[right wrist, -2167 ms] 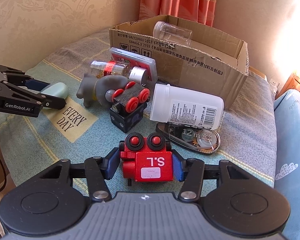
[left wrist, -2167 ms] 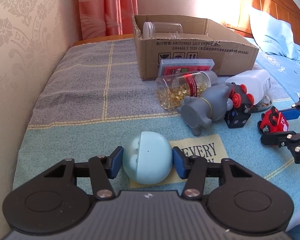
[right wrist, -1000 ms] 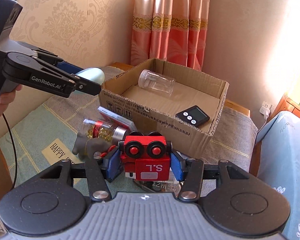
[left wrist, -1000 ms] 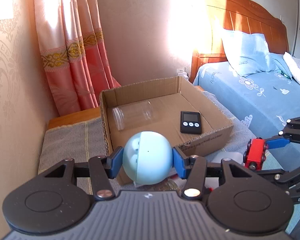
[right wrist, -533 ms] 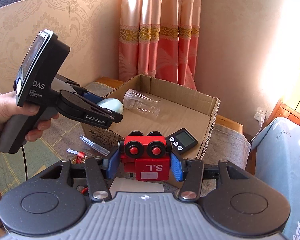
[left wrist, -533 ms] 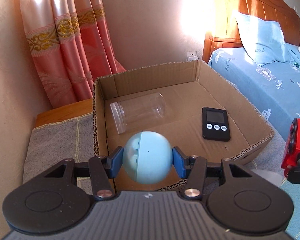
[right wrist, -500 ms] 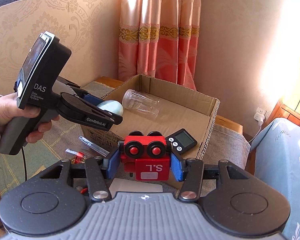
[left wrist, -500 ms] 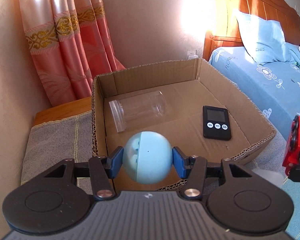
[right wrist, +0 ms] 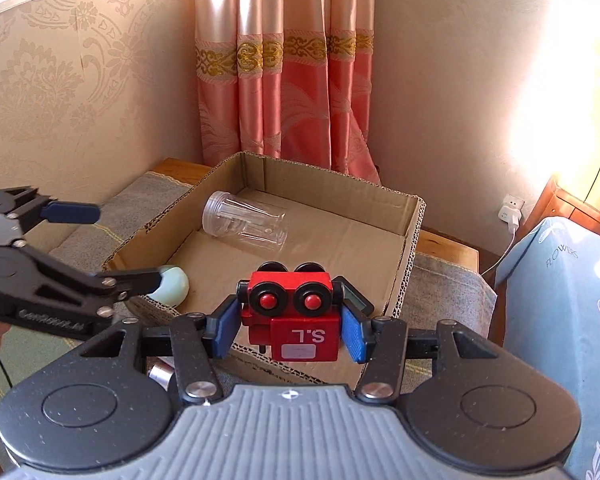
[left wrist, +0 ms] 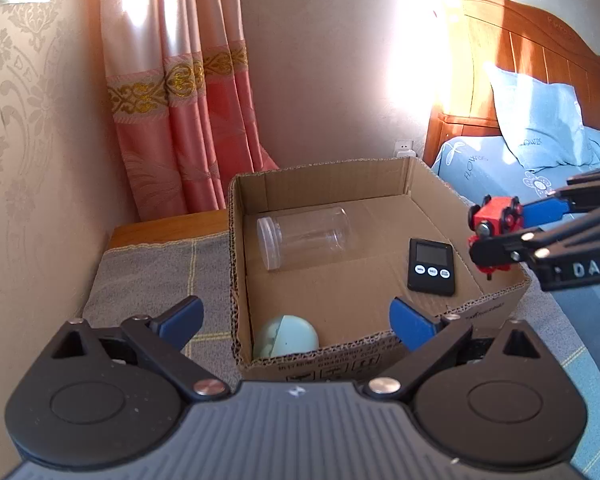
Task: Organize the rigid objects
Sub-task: 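Carry the blue case and red train into the box and release both, then withdraw both open tools from the box toward the remaining objects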
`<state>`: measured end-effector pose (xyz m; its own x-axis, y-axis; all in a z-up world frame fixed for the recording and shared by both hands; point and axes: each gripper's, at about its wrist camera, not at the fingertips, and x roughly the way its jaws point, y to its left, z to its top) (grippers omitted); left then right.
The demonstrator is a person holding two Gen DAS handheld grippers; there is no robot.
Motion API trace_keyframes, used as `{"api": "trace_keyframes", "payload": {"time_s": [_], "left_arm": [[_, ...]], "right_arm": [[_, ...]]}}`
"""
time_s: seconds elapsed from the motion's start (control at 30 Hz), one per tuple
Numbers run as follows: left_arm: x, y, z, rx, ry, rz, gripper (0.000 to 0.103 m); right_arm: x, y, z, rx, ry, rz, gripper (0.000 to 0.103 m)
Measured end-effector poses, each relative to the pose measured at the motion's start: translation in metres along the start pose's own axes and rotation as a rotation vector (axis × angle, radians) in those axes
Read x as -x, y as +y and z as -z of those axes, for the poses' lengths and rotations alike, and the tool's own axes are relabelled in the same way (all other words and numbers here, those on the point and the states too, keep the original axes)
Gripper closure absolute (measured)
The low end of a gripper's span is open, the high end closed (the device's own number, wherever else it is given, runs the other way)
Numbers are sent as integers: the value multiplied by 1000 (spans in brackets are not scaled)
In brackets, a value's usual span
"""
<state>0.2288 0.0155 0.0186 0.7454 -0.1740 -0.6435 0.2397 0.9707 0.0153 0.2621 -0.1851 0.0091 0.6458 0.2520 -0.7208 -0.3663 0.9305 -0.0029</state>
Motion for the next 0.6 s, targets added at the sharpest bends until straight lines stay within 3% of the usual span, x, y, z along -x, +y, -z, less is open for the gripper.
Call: {"api": "trace_keyframes", "payload": {"time_s": [0.2,0.43,0.47,0.53,0.6], "left_arm": [[31,9,35,53,1,-76,4],[35,17,55,90,62,-95,4],[36,18,56,91,61,-91,4],[37,19,56,89,56,-93,4],[40,21,56,83,46,-96,4]], "right_arm": [[-34,-8,-24,-39,41,10,45],[-78,-14,-62,-72,73,44,43],[-81,-15,-64,-80,71,56,38],[-81,-14,-65,-88,50,81,4],[-73,-13,-62,-105,8,70,0]]}}
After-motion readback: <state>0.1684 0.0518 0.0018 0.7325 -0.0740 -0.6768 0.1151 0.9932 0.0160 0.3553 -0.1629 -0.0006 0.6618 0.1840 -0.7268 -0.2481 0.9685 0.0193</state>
